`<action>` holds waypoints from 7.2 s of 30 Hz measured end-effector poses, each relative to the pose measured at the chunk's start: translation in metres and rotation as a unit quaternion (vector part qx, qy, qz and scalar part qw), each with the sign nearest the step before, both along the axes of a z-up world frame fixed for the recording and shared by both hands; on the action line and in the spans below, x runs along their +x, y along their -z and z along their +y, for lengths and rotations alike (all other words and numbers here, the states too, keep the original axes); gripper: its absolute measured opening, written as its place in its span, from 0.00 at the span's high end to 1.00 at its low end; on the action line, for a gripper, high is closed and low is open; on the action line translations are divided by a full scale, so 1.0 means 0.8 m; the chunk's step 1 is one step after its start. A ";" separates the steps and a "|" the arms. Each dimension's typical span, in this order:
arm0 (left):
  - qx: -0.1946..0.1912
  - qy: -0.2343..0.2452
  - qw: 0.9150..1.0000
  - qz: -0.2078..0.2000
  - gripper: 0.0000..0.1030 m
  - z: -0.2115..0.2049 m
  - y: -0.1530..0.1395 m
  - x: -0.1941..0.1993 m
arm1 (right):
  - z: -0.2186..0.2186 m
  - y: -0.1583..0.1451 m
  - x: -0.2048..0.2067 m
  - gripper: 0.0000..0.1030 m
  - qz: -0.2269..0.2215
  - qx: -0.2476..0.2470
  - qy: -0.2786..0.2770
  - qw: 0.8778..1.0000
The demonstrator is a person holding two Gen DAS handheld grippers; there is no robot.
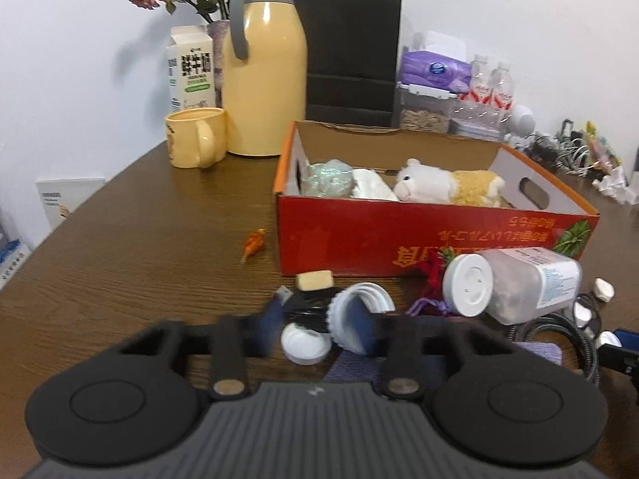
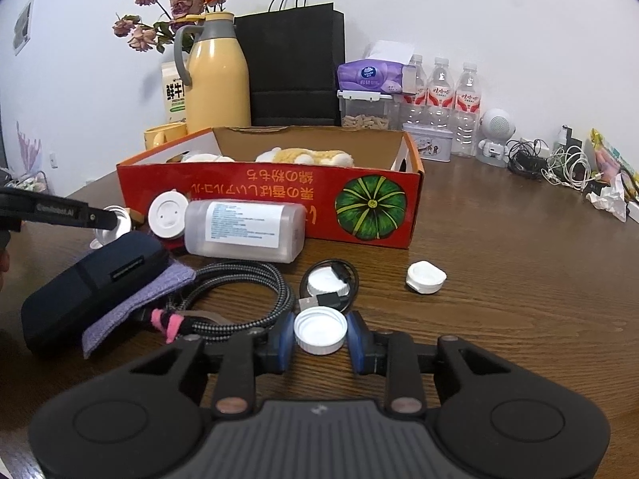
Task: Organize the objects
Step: 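Grasp a white bottle cap with the left tool while the right tool grasps another cap, then drop both white caps into the box by opening both tools, then move the right tool to the small white cap and grasp it, then grasp the round white lid with the left tool while the right tool lifts its cap, then carry both items over the box and open both tools to drop them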
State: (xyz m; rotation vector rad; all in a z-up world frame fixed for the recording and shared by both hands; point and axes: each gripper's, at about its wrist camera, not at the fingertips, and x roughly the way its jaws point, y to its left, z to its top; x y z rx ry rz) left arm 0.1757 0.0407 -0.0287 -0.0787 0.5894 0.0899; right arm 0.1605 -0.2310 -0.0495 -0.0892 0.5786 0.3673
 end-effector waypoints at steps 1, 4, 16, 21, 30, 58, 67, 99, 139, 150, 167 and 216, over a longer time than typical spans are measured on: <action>-0.005 0.005 1.000 -0.009 0.83 0.001 0.000 -0.002 | 0.000 0.000 0.000 0.74 0.001 0.000 -0.001 1.000; -0.019 0.023 0.999 -0.030 0.89 0.001 0.001 -0.009 | 0.001 0.000 0.001 0.74 0.003 0.000 -0.002 1.000; -0.038 0.019 0.998 -0.049 0.96 0.005 0.003 -0.016 | 0.001 0.001 0.001 0.74 0.004 -0.001 -0.003 1.000; -0.054 0.013 0.997 -0.054 0.96 0.011 0.002 -0.019 | 0.001 0.000 -0.001 0.74 0.000 0.000 -0.001 1.000; -0.060 -0.005 0.996 -0.058 0.96 0.017 -0.016 -0.025 | -0.006 -0.024 -0.005 0.74 -0.027 0.013 -0.001 1.000; -0.077 0.019 0.993 -0.092 0.96 -0.007 -0.074 0.133 | 0.046 -0.074 0.180 0.74 -0.076 0.048 0.012 0.996; -0.045 0.025 0.996 -0.066 0.95 -0.022 -0.052 0.134 | 0.053 -0.060 0.175 0.73 -0.066 0.029 0.006 0.997; -0.012 -0.003 0.993 -0.121 0.00 -0.032 -0.064 0.103 | 0.050 -0.068 0.155 0.00 -0.099 0.025 0.031 0.994; 0.008 -0.077 0.994 -0.074 0.00 0.039 -0.050 -0.009 | -0.060 -0.011 0.101 0.26 0.014 -0.009 0.057 0.998; -0.006 -0.074 0.997 -0.030 0.00 0.049 -0.027 -0.014 | -0.056 0.004 0.106 0.67 0.034 0.002 0.041 0.999; 0.010 -0.026 0.999 0.025 0.00 0.023 0.002 0.012 | -0.055 -0.004 0.095 0.74 0.006 0.000 0.061 0.998; -0.036 0.044 0.993 -0.105 0.49 0.002 -0.068 -0.020 | -0.033 -0.068 0.070 0.74 -0.087 0.031 0.014 0.996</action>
